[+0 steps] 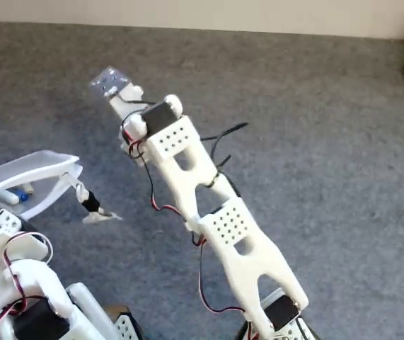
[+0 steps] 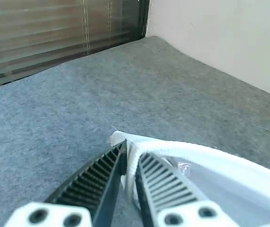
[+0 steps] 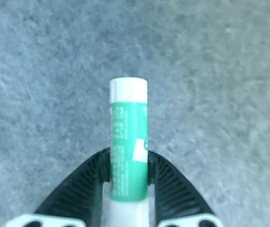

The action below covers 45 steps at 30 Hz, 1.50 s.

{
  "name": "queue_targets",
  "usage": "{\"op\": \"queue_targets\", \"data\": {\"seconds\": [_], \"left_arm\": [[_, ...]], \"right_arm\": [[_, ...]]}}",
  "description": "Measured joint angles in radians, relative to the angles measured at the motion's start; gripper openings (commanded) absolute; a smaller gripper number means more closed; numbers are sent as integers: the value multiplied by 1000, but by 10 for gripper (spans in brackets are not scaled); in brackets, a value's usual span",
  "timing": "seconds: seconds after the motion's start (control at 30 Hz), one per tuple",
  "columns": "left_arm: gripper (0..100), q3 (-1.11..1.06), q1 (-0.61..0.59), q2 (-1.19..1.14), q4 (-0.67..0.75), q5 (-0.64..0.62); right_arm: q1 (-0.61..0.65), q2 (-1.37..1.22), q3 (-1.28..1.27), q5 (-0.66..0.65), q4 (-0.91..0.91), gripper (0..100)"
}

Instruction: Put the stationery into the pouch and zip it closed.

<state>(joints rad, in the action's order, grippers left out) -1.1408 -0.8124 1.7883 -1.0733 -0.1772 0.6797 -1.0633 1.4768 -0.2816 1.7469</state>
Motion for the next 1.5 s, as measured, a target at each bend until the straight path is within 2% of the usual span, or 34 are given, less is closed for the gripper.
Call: {"op": "queue_targets", "data": {"seconds": [0.23,0.63,0.8,1.1,1.5], "left_arm": [[10,0,109,0,0,40],[10,0,272,0,-17,77],[10,0,327,2,-26,106],[12,52,384,2,-110,129],[13,98,446,2,-169,158]], "right_arm": [[-5,262,-371,0,0,5],[-32,582,-770,0,0,5],[-51,664,-855,0,0,5],[-163,704,-879,0,0,5],[-163,715,-979,6,0,5]]}}
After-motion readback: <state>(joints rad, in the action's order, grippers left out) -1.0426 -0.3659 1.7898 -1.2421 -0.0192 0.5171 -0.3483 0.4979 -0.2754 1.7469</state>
